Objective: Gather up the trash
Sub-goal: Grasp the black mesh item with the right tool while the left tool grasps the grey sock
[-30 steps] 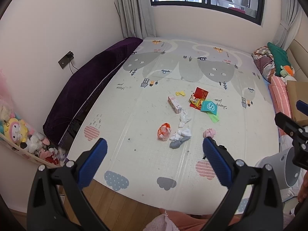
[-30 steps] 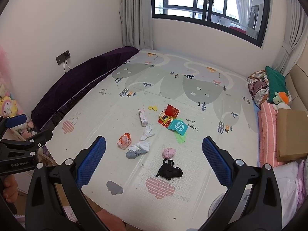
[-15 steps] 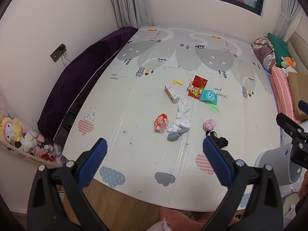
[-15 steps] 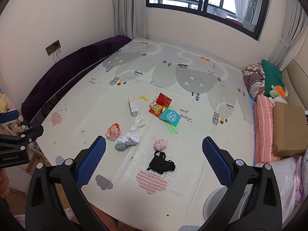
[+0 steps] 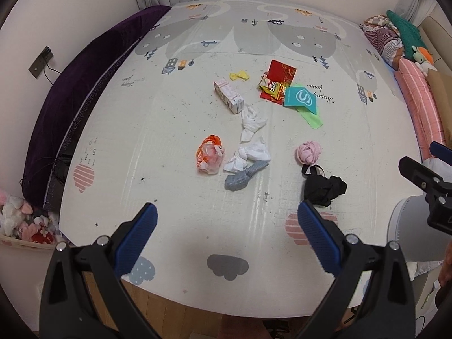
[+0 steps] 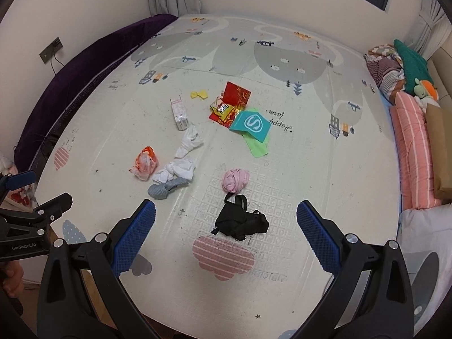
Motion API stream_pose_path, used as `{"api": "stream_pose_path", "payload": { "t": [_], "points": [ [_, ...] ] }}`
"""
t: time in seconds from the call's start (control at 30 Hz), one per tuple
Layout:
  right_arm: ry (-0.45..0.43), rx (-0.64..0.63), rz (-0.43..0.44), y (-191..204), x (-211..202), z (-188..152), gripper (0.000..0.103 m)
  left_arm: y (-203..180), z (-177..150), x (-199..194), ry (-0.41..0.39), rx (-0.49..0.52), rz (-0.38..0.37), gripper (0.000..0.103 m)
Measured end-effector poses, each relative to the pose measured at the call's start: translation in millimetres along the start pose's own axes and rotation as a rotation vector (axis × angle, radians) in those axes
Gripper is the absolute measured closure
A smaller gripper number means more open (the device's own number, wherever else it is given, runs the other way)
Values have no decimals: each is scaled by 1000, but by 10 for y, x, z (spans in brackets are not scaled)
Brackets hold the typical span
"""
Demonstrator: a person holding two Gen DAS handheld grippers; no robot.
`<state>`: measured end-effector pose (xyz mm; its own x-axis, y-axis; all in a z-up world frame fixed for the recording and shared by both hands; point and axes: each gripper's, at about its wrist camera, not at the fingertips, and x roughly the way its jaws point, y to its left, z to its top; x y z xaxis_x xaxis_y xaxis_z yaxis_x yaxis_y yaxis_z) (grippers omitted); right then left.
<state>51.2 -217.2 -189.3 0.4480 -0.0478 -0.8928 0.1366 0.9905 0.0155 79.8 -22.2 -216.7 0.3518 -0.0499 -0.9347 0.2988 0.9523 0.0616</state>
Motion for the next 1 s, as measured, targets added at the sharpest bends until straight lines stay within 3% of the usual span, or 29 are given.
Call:
{"api": "stream_pose_path", "payload": {
  "t": [0.4, 0.7, 0.73, 0.77, 0.8, 0.83, 1.0],
  "points": [
    [183, 90, -35, -186, 1976, -578, 6, -76, -76, 1732, 40, 61, -4, 4],
    [261, 146, -71, -158, 2787, -935, 6, -154, -126, 2768, 22, 161, 11, 6],
    [253, 140, -83, -150, 2809, -940, 6, -165, -133, 2840, 23, 171, 10, 13],
    [245, 130, -94, -142, 2818, -940, 6, -177, -146, 2904, 30, 180, 5, 28],
    [242, 116, -109, -135, 2829, -938, 7, -192, -156, 2988, 54, 187, -6, 60],
    [244, 104, -120, -132, 2841, -937, 11, -201, -165, 3057, 81, 180, -17, 63],
    [249, 85, -102, -170, 2756, -929, 25, -248, -176, 2946, 62, 204, -38, 71]
  ]
}}
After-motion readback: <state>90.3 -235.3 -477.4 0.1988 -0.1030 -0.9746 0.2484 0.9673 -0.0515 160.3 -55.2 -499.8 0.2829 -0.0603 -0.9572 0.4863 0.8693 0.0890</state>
